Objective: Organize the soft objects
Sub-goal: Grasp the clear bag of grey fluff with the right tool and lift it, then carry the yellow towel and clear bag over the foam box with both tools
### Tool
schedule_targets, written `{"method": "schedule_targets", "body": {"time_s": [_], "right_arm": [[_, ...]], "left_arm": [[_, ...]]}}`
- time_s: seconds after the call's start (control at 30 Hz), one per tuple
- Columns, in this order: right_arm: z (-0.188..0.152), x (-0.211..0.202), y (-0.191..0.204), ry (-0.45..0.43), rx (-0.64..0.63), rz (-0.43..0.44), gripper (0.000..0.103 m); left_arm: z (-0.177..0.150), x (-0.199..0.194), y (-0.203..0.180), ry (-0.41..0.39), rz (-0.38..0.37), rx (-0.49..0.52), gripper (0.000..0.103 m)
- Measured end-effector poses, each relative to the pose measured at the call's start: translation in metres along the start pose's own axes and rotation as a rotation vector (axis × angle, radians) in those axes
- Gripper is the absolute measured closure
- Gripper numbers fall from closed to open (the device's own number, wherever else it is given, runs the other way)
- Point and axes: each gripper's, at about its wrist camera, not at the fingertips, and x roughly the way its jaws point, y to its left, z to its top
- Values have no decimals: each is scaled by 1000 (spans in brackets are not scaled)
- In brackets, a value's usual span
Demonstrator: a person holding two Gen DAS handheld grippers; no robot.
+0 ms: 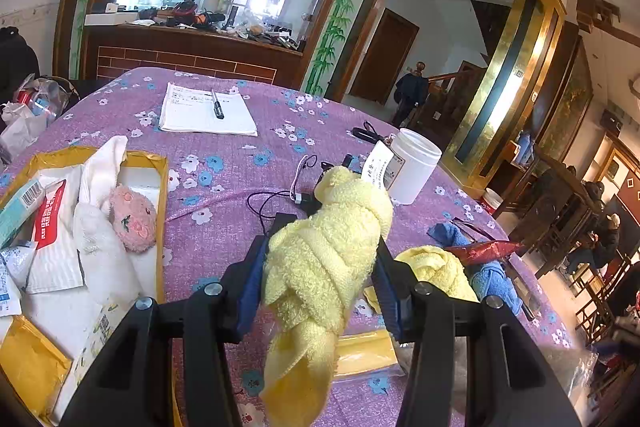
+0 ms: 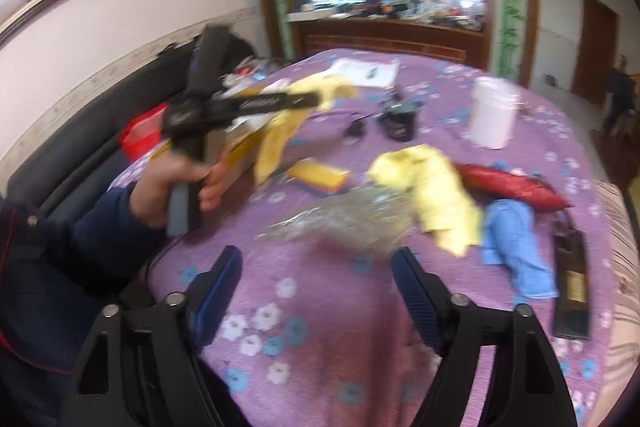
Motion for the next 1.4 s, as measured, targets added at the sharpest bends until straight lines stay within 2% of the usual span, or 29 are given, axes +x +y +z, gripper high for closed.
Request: {"method": "schedule_targets", "body": {"time_s": [0.17,0.27,0.37,0.47,0.63,0.73,0.77,0.8,0.87,0.9,1.07,1.2,1.33,1.4], "right_arm": [[15,4,-11,21,19,-67,10],[16,38,-15,92,80,-28,7],[15,80,-13,192,139,-43,7],[15,110,-4,252,154,-43,7],[15,140,3,334,125,-187,7],[6,156,2,376,134,-208,9],[2,158,2,374,137,-207,14],[1,158,2,370,133,-214,26],[3,152,3,344,123,-201,57],[5,148,2,339,132,-181,77],[29,118,-5,196,157,-198,79],[63,103,-13,52,178,-238,79],[98,122,-17,-57,160,-313,79],[106,140,-20,-77,161,-318,79]], "left_arm": [[0,-1,0,-4,3,3,55],[0,-1,0,-4,3,5,55],[0,-2,0,-6,3,10,55],[0,-1,0,-7,7,11,55],[-1,-1,0,-5,5,13,55],[-1,-1,-3,-7,1,23,55],[-1,-1,-4,-7,-2,27,55],[-2,-1,-5,-6,-4,28,55],[-2,-1,-5,-5,-7,29,55],[-2,-1,-5,-5,-7,29,55],[-1,0,-6,-5,-10,30,55],[-2,0,-7,-5,-8,33,55],[-3,1,-8,1,1,36,55],[-4,2,-9,4,9,36,55]]}}
